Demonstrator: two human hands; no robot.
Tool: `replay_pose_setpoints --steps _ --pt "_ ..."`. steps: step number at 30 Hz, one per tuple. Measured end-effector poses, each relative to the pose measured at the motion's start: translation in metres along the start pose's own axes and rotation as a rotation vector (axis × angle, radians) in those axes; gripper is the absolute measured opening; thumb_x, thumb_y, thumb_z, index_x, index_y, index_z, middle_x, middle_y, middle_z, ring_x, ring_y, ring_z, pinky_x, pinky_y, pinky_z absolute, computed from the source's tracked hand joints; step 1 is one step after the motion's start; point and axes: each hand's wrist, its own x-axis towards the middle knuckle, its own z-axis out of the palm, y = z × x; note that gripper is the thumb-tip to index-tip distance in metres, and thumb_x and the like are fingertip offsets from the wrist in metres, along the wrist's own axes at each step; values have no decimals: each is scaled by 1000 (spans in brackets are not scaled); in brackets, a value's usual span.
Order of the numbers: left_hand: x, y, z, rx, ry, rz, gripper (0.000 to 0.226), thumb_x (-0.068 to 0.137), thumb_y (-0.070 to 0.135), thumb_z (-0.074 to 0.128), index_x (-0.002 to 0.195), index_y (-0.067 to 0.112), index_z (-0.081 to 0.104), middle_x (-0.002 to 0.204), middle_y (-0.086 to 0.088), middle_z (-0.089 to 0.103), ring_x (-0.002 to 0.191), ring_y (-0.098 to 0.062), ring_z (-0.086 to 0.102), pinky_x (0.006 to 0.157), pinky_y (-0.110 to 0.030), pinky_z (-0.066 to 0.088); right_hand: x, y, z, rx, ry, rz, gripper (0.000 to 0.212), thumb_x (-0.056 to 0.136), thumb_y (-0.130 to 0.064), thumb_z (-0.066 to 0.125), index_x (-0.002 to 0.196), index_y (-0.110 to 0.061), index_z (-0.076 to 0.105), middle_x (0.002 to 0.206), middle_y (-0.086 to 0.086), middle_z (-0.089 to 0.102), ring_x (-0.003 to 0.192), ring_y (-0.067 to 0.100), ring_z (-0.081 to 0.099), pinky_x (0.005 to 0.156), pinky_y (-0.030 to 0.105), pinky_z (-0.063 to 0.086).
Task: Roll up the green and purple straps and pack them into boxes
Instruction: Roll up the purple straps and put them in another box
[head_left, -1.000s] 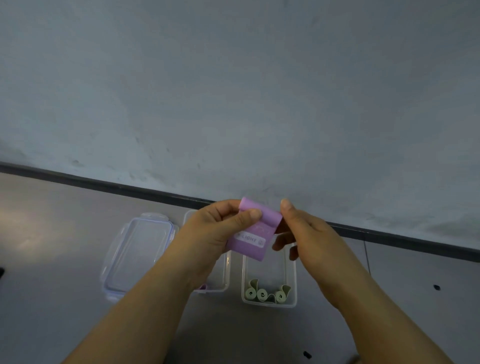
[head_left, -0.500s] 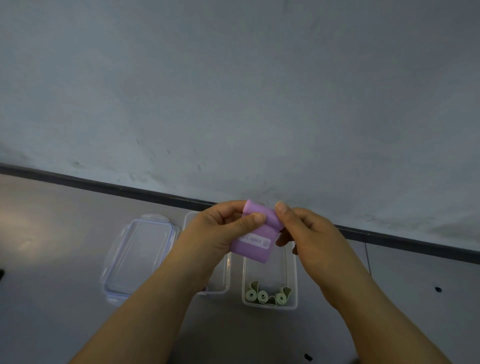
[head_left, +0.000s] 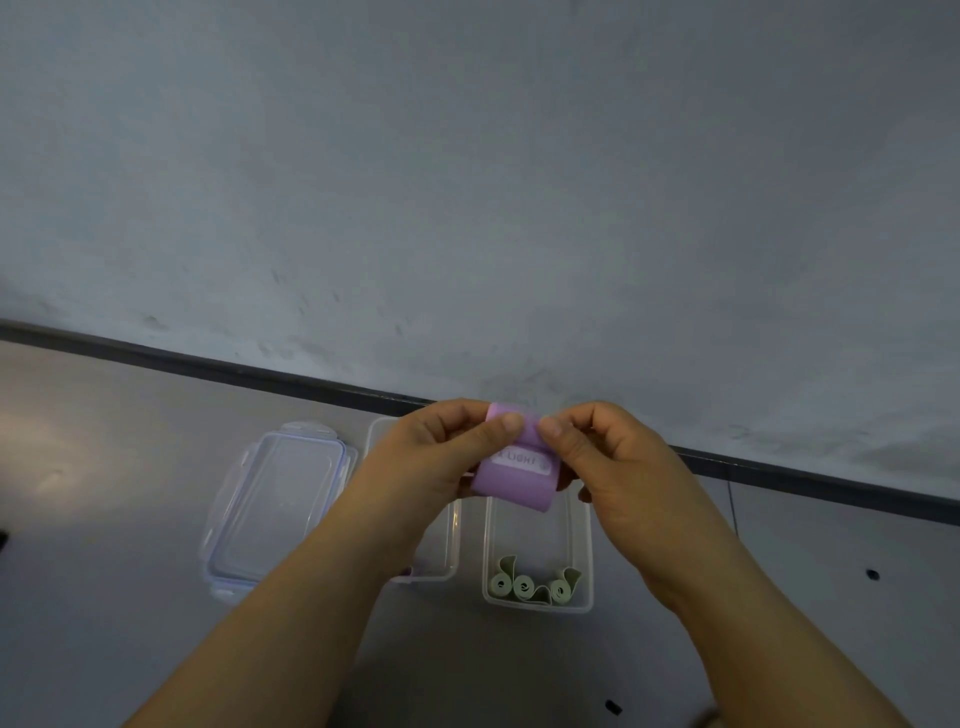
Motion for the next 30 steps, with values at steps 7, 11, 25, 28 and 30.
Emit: replay_pose_setpoints --steps 7,11,25,28,30 --pt "-1 0 -1 3 -15 52 32 66 26 65 97 18 68 89 -4 73 81 -13 69 73 -25 58 0 0 -2 4 -30 3 4 91 -30 51 93 -32 54 86 -11 62 64 -12 56 54 5 43" --pt "-1 1 -1 -26 -21 67 32 65 22 65 97 19 68 91 -5 72 84 -16 67 76 -29 57 -1 -3 -2 38 -18 57 14 91 -38 45 90 -32 58 85 -8 63 74 4 59 65 20 47" --pt "-2 5 -1 -156 -46 9 35 76 3 61 110 14 62 87 -11 68 76 -18 64 67 -25 57 0 -1 -5 172 -95 83 12 89 -24 55 100 -26 60 71 -11 68 60 -2 59 63 23 47" --pt "-2 5 0 -156 -60 -17 45 64 20 66 108 8 63 83 -8 66 70 -16 61 65 -24 56 1 -1 -5 169 -85 83 11 89 -22 57 99 -27 59 75 -8 68 60 -1 59 63 23 47" --pt "-2 5 0 -145 -43 -32 45 62 25 67 103 8 65 81 -6 66 69 -15 60 65 -24 56 1 -1 -5 164 -82 75 11 88 -23 58 98 -28 59 75 -8 68 60 -1 59 63 23 47"
